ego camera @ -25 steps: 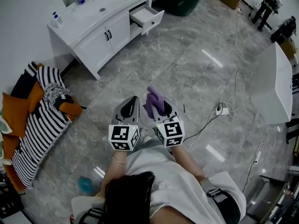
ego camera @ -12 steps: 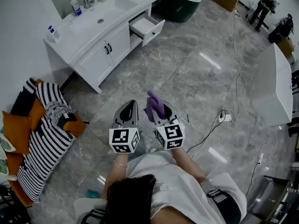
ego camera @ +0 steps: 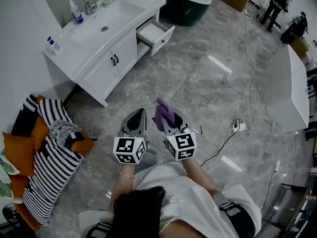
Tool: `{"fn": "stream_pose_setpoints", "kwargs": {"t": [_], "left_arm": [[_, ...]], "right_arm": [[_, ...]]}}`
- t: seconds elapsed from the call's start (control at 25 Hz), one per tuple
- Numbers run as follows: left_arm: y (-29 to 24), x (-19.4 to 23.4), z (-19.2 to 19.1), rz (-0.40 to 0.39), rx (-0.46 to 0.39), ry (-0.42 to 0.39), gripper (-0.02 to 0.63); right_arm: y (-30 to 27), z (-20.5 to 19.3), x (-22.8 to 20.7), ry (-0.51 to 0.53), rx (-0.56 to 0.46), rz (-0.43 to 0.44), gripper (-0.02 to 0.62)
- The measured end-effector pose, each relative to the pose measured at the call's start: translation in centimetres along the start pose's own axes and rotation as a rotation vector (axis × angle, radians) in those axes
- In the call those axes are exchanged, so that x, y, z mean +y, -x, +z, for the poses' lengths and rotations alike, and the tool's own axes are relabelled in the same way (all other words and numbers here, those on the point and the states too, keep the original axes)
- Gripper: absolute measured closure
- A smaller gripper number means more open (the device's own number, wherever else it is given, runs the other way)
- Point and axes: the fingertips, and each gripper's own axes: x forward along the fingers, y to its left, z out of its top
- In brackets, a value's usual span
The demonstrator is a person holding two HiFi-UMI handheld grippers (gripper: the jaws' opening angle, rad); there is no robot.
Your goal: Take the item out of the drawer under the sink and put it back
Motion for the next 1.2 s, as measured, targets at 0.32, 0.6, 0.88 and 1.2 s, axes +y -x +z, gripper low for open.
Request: {"fn": "stream_pose_setpoints", "kwargs": {"t": [0.32,0.6,0.88,1.2], "left_arm": [[-1.7,2.0,0.8,-0.134,0.050,-0.034,0.603],[-2.4,4.6,1.2,-0.123,0.058,0.033,0.603],[-3.2,6.6,2.8,-0.159,0.034,0.041,0.603],[-3.9,8.5,2.4,-0.140,0.048,0.040,0.603]], "right_arm": [[-3.7,0.8,1.4,-0.026,-0.015,-0.009,0.494],[-5.3,1.4,1.3,-0.020,-0.023,-0.050,0.494],[-7.2,2.8,1.7,-0.016,-0.046,-0.080,0.494],[-8.1,3.2,2.6,-0.010,-0.070,-0.096,0.494]]}}
